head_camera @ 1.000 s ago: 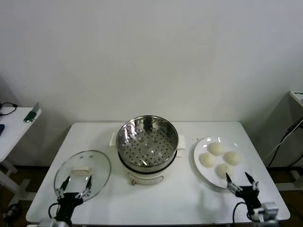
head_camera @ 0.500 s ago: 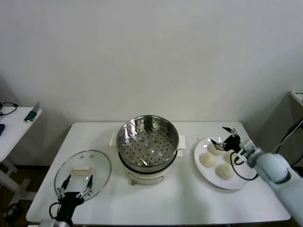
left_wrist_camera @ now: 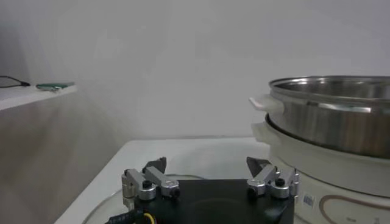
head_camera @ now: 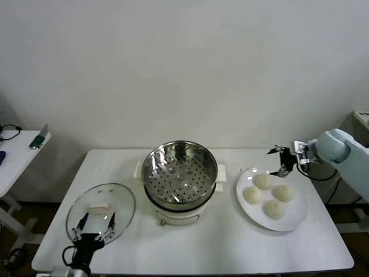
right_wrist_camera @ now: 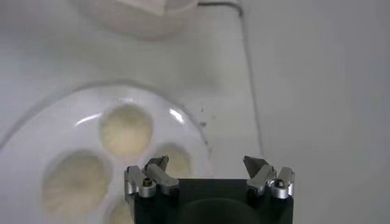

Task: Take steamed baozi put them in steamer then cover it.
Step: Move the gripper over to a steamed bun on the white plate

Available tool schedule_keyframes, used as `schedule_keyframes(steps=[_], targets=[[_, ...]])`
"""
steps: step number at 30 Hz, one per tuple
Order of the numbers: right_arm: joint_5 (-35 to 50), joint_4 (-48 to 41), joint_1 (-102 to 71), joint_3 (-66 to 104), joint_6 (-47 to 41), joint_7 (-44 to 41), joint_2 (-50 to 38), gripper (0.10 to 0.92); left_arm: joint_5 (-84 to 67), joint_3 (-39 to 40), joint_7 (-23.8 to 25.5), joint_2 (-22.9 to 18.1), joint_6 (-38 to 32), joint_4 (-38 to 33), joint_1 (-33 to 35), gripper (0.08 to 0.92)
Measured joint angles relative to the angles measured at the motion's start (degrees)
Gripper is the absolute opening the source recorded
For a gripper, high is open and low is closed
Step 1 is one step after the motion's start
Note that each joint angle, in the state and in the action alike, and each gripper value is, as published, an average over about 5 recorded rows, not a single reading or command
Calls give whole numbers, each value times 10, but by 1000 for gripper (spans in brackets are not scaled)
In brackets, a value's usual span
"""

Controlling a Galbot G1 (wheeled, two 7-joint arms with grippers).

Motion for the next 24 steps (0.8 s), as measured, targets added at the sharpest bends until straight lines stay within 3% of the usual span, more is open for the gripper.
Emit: schedule_keyframes(steps=[9, 24], targets=[[-2, -79, 22, -61, 0, -35, 59, 823, 0, -4, 0, -2, 0, 2, 0, 823], [-36, -188, -10, -55, 15, -22, 144, 823, -1, -1, 0, -2, 1, 11, -4, 823]])
